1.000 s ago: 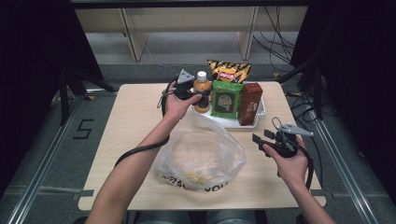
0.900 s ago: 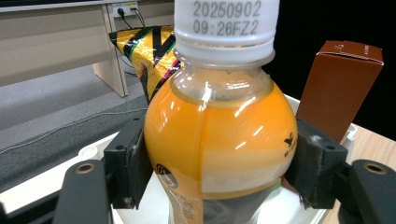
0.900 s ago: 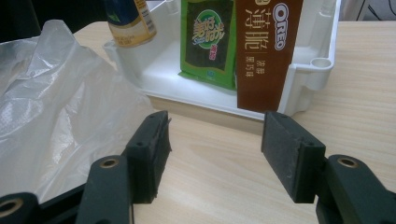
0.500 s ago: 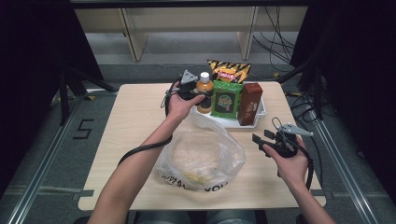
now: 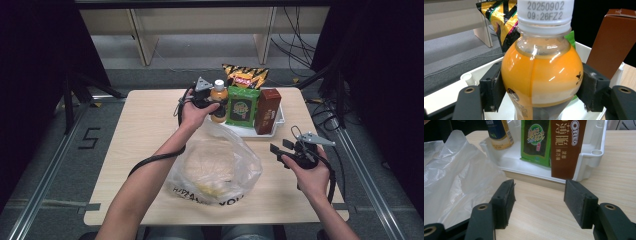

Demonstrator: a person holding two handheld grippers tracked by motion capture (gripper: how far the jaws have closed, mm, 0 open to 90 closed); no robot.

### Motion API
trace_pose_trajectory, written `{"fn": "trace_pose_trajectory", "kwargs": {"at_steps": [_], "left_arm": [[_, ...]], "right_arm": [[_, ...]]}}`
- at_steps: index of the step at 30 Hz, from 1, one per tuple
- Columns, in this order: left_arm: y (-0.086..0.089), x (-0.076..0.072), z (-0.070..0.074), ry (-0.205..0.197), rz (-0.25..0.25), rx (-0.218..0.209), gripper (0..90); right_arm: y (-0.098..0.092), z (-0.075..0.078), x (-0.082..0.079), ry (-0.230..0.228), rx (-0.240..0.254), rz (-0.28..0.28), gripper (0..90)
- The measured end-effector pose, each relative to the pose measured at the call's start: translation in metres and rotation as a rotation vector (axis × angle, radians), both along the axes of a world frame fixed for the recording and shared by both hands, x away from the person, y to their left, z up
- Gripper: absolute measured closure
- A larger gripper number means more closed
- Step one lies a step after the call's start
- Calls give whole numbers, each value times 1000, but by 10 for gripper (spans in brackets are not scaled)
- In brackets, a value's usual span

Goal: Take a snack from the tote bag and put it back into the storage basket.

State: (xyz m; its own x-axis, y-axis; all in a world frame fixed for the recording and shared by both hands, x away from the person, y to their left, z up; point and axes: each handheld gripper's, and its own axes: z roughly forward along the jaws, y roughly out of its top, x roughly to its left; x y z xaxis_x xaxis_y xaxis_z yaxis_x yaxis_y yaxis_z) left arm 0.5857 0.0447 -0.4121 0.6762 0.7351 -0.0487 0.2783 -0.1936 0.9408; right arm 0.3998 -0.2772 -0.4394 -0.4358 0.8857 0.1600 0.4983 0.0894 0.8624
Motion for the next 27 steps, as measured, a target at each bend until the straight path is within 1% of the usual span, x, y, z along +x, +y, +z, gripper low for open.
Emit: {"fn": "trace_pose_trajectory", "kwargs": {"at_steps": [2, 3, 4, 7, 8, 9, 11, 12, 15, 20, 22, 23, 24, 25, 26, 27], "left_arm": [[0, 0, -1, 1, -3, 3, 303], [-1, 0, -2, 1, -3, 4, 303], [-1, 0, -2, 2, -2, 4, 303], [-2, 1, -4, 6, -1, 3, 303], [-2, 1, -4, 3, -5, 7, 303], [-3, 1, -5, 9, 1, 5, 303], [-3, 1, -6, 7, -4, 14, 303], [-4, 1, -7, 11, 0, 10, 303], [-4, 1, -9, 8, -4, 24, 303], [-4, 1, -13, 14, -2, 32, 303], [-4, 1, -14, 21, 3, 26, 303], [-4, 1, -15, 22, 1, 31, 303], [-4, 1, -16, 23, 0, 26, 303], [-5, 1, -17, 28, 1, 33, 303], [-5, 1, -18, 31, 2, 35, 303], [-5, 1, -18, 34, 5, 34, 303]], "right_arm": [[1, 0, 0, 3, 3, -4, 424], [3, 1, -2, 34, 33, -15, 424], [1, 0, -1, 17, 10, -2, 424], [1, -1, 0, -1, 2, 3, 424], [0, -1, 1, -2, -7, 4, 424], [0, -1, 0, -2, -8, 4, 424], [0, -1, 0, 2, -8, 5, 424], [0, -1, 0, 2, -8, 4, 424], [0, -1, 0, -2, -14, -3, 424], [0, -1, 0, -2, -14, 0, 424], [0, -1, 0, 7, -10, 6, 424], [0, -1, 0, 7, -12, 4, 424], [2, -2, 0, 12, 12, 3, 424], [2, -2, 0, 18, 12, 3, 424], [2, -2, 1, 10, 9, 3, 424], [4, -1, 0, 19, 24, -12, 424]]}}
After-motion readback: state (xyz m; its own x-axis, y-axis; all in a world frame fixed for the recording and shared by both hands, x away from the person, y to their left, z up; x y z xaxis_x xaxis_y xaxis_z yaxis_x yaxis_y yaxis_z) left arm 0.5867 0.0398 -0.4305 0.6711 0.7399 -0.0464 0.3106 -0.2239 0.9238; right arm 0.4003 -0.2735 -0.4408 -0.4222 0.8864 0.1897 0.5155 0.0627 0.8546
